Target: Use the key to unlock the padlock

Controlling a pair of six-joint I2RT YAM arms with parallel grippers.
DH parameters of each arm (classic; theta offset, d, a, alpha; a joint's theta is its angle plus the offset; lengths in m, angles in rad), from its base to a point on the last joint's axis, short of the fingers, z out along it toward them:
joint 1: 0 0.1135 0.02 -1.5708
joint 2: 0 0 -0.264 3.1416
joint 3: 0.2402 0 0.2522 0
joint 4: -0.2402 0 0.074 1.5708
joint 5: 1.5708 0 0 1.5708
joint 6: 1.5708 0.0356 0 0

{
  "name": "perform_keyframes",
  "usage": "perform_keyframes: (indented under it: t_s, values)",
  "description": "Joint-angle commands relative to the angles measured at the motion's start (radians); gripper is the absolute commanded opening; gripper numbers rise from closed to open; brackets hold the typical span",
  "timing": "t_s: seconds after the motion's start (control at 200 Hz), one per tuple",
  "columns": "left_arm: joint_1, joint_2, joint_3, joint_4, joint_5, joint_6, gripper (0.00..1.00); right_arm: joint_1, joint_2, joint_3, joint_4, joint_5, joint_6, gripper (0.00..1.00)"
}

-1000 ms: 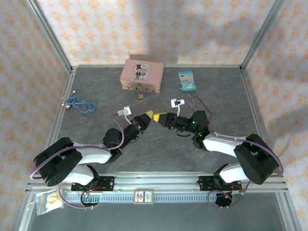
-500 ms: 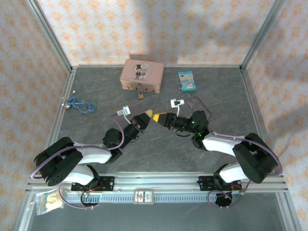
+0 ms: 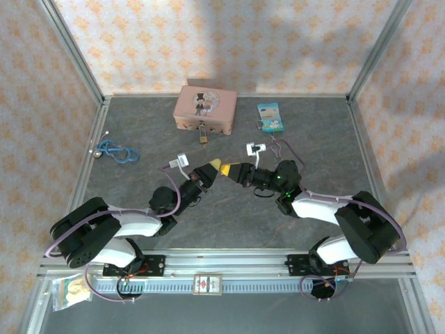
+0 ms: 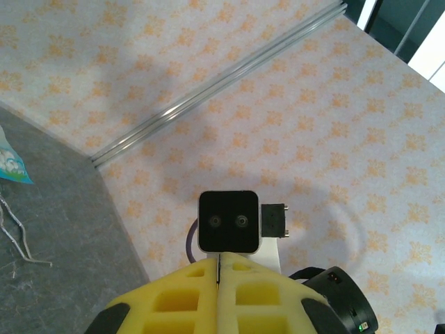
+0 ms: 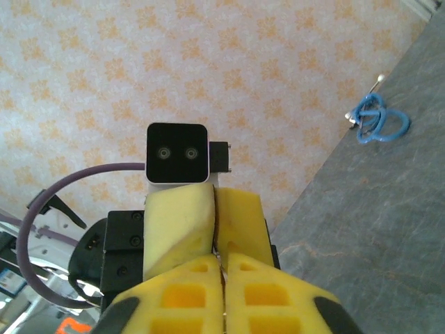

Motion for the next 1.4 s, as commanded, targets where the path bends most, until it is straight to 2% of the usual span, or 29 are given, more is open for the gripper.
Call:
perform_keyframes:
  t_s: [0.0,0.19,0.225,0.305,0.335,0.375,0.465,0.571,0.651,0.771,0.871,0.956,1.111,1.391]
  values:
    - [-0.012,0.007,0.001,0.080,-0.005,-0.017,0.00,0.008,0.005,0.003,0.053,-0.008,-0.009,0.00]
    - [-0.010,-0.007,-0.020,0.080,-0.038,-0.010,0.01,0.005,-0.017,-0.001,0.008,0.009,-0.046,0.00]
    - [-0.004,-0.015,-0.023,0.067,-0.043,-0.004,0.13,0.004,-0.024,0.001,-0.018,0.009,-0.065,0.00]
    - [0.039,-0.033,-0.016,0.000,-0.013,-0.003,0.53,-0.003,-0.045,0.015,-0.097,0.012,-0.116,0.00]
    - [0.067,-0.039,-0.010,-0.040,0.010,-0.005,0.61,-0.005,-0.056,0.022,-0.135,0.015,-0.139,0.00]
    - [0.108,-0.050,0.000,-0.113,0.035,-0.004,0.65,-0.010,-0.069,0.030,-0.177,0.018,-0.170,0.00]
    - [0.194,-0.069,0.058,-0.345,0.084,0.048,0.66,-0.021,-0.096,0.052,-0.302,0.037,-0.243,0.00]
    - [0.257,-0.054,0.185,-0.675,0.085,0.189,0.66,-0.038,-0.123,0.080,-0.447,0.085,-0.312,0.00]
    - [0.299,-0.009,0.264,-0.803,0.101,0.273,0.66,-0.047,-0.140,0.096,-0.551,0.147,-0.354,0.00]
    - [0.371,0.089,0.359,-0.907,0.131,0.337,0.66,-0.051,-0.160,0.136,-0.732,0.272,-0.432,0.00]
    - [0.430,0.211,0.471,-1.002,0.175,0.378,0.66,-0.054,-0.184,0.137,-0.783,0.328,-0.459,0.00]
    - [0.452,0.325,0.588,-1.081,0.220,0.436,0.65,-0.057,-0.198,0.130,-0.787,0.321,-0.471,0.00]
    - [0.457,0.495,0.783,-1.222,0.220,0.534,0.65,-0.057,-0.218,0.105,-0.771,0.313,-0.471,0.00]
    - [0.506,0.664,0.919,-1.291,0.191,0.567,0.60,-0.059,-0.256,0.054,-0.764,0.318,-0.461,0.00]
